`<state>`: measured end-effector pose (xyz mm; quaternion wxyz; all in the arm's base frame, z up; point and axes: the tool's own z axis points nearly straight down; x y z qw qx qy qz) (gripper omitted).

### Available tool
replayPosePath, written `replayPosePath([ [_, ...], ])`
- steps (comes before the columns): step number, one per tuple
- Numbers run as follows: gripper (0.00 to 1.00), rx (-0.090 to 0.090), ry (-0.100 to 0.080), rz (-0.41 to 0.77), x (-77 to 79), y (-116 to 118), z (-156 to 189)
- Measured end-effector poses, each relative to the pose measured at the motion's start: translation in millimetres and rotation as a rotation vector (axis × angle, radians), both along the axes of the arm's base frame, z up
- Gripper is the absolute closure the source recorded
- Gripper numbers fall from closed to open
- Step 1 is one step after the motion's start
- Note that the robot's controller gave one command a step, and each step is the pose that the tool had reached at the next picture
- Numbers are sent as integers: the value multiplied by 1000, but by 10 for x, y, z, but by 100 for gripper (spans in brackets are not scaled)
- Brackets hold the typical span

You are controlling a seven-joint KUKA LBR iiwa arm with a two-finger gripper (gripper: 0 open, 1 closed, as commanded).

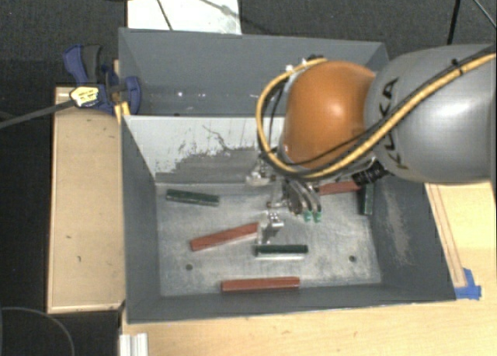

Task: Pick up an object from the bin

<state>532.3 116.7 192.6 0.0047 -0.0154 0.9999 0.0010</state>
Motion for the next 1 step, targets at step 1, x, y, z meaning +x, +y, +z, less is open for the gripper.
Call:
replayPosePath([
  [1, 0, -1, 4, 81, -266, -147, -692],
])
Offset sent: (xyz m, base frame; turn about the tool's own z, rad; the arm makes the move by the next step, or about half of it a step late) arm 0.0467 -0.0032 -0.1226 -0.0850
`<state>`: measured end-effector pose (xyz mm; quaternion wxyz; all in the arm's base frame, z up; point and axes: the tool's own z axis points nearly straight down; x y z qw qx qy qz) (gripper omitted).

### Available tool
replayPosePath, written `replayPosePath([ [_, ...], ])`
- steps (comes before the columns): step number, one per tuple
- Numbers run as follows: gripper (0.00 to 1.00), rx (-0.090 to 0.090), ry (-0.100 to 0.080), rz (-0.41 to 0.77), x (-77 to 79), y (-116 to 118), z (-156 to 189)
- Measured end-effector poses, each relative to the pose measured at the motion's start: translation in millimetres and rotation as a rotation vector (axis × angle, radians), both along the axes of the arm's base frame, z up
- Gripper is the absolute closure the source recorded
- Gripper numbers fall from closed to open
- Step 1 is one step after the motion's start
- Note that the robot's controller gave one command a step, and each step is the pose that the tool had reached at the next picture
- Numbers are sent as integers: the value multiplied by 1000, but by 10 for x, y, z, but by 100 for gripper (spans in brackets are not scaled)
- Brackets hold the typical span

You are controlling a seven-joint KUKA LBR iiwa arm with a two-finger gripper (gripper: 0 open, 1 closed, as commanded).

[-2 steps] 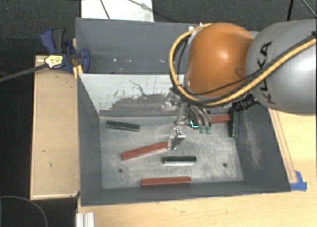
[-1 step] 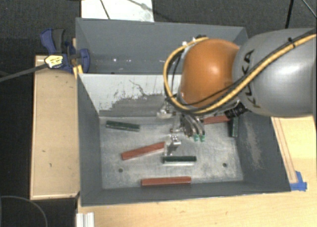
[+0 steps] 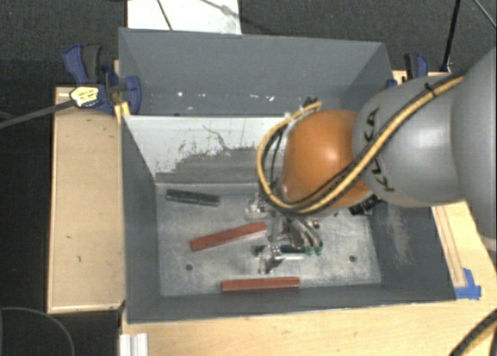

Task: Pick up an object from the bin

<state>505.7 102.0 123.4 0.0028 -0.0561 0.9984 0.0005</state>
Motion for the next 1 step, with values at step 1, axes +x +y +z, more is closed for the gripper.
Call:
replayPosePath([
  [1, 100, 2, -5, -2, 772, 120, -482],
])
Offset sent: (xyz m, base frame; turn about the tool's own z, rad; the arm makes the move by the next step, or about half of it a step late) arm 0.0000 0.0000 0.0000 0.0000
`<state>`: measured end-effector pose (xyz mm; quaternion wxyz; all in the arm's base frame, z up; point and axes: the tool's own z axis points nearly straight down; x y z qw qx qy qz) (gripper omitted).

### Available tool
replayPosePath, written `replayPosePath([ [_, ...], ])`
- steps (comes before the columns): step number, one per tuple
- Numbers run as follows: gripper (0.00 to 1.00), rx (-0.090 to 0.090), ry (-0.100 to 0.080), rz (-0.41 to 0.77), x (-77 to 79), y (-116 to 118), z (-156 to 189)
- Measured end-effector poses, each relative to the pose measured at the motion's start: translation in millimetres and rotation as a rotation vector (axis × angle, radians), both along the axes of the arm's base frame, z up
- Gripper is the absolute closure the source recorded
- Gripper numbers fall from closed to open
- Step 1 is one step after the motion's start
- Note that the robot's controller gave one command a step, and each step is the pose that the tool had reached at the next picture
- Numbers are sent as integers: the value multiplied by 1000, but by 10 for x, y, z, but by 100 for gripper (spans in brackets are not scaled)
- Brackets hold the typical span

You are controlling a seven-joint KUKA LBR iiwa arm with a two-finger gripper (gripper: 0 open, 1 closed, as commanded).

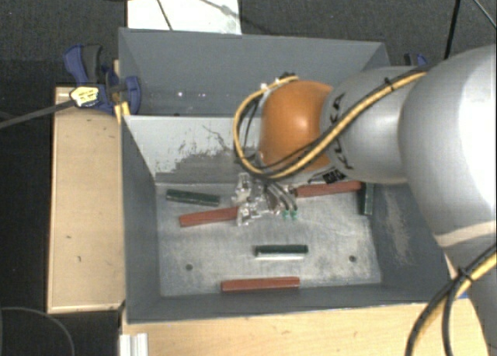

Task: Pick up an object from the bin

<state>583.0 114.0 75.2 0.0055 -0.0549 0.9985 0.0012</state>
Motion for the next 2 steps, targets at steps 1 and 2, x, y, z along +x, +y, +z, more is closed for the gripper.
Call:
replayPosePath([
  [1, 100, 0, 0, -1, 0, 0, 0],
  [2, 100, -2, 5, 24, -70, 121, 1570],
])
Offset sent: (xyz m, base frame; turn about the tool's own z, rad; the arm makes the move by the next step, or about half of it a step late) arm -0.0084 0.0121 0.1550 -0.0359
